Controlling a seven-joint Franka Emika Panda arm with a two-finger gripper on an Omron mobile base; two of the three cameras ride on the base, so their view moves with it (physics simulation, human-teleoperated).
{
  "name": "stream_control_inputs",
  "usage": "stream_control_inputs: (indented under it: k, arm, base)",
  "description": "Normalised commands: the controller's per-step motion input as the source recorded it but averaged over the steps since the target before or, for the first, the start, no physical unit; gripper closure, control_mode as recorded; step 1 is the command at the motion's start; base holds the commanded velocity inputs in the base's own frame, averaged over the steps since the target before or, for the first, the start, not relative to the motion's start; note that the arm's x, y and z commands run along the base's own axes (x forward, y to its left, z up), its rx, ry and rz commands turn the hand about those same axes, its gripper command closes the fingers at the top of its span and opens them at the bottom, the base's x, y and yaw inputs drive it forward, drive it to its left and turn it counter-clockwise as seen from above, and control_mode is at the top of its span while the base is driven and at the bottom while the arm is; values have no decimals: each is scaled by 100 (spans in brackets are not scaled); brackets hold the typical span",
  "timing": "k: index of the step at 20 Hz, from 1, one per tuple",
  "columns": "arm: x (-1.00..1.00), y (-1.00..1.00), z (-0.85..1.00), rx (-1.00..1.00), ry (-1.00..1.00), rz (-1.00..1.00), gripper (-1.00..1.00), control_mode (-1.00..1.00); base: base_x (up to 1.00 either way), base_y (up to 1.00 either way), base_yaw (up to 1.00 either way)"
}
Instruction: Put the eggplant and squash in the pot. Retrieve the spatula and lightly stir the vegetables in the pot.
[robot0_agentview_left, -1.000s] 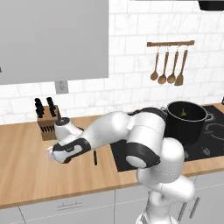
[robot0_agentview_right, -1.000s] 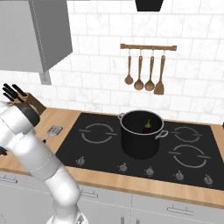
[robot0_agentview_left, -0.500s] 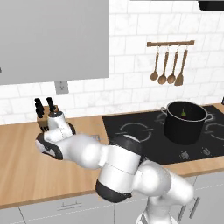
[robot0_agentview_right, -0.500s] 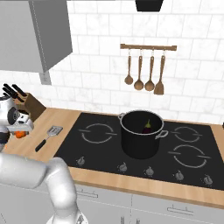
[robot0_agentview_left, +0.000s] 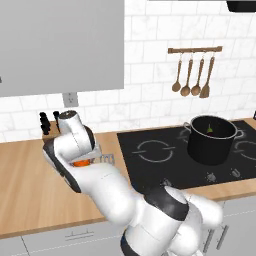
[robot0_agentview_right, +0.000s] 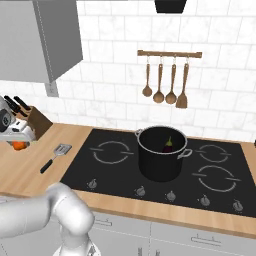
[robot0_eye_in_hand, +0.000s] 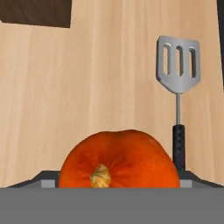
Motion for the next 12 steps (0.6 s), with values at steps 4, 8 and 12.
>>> stream_control_inputs:
  k: [4, 8, 12]
  arm:
    - [-60, -100, 84, 0, -2, -20, 100, -100]
    - [-36, -100, 62, 0, 0, -24, 100, -100]
    - [-8, -100, 44, 0, 4, -27, 100, -100]
  base:
    - [0, 0, 0]
    - [0, 0, 0]
    - [0, 0, 0]
